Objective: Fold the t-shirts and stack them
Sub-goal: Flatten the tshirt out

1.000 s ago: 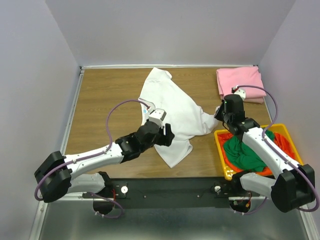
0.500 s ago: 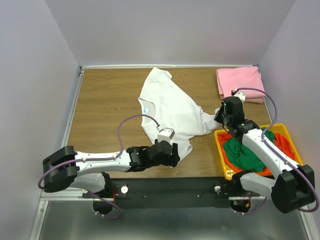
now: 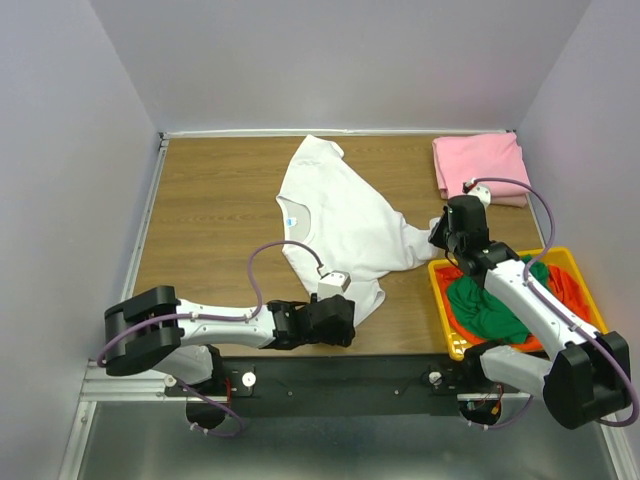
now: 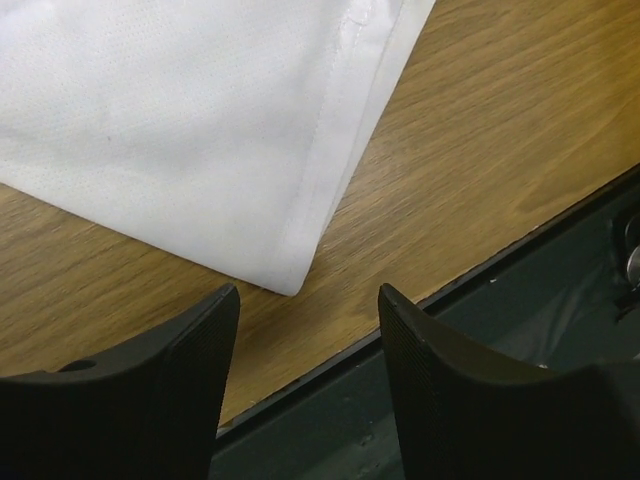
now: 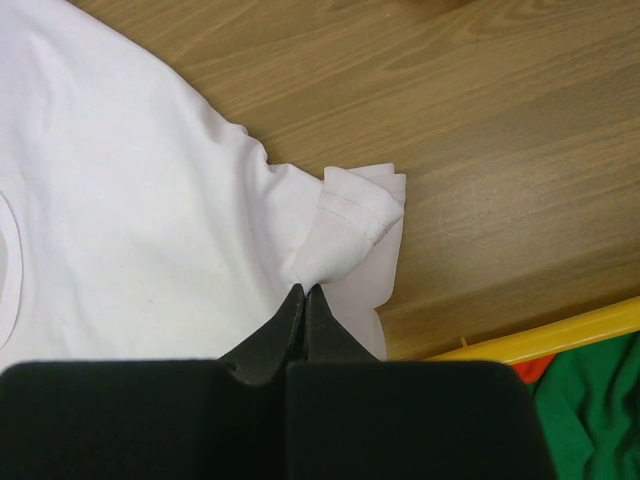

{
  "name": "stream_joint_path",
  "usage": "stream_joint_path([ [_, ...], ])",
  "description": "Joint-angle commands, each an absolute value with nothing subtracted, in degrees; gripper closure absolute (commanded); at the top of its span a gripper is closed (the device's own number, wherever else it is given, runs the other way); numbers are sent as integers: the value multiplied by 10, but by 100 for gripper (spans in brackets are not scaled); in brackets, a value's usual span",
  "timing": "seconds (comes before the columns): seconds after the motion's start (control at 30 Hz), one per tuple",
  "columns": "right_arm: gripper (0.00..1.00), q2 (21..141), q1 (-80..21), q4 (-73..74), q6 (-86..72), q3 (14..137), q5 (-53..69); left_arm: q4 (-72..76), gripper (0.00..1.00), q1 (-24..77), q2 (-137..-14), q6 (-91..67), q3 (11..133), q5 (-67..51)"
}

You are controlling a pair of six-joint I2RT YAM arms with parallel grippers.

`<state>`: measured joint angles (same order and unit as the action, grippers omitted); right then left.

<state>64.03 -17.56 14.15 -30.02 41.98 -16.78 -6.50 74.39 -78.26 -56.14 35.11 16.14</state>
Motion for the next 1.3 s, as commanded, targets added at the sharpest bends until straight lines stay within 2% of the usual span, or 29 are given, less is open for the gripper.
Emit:
stream_joint_path([
  [0.0,100,628,-177,133,-308,411,-158,-66,36,749,-816,-571,355,178],
  [0.27,99,624,-177,133,-308,408,-153,-73,40,749,-873,-568,374,199],
  [0.4,100,621,-176,133,-308,405,-150,-109,73,748,-912,-570,398,228],
  [0.47,100,619,-176,132,-308,403,-150,-125,80,748,-930,-573,401,234],
  [0.57,100,616,-177,133,-306,403,-149,-141,99,749,-935,-584,401,256],
  [0.77,100,622,-177,134,-295,416,-142,-72,100,709,-818,-517,393,279],
  [0.93,100,613,-176,133,-285,432,-121,-24,100,530,-617,-386,398,223],
  [1.1,100,612,-178,132,-300,428,-85,-83,100,376,-526,-267,460,217],
  [1.13,100,613,-178,133,-304,425,-87,-100,100,327,-517,-252,466,215],
  [1.27,100,620,-178,133,-309,406,-118,-108,100,235,-482,-227,462,173],
])
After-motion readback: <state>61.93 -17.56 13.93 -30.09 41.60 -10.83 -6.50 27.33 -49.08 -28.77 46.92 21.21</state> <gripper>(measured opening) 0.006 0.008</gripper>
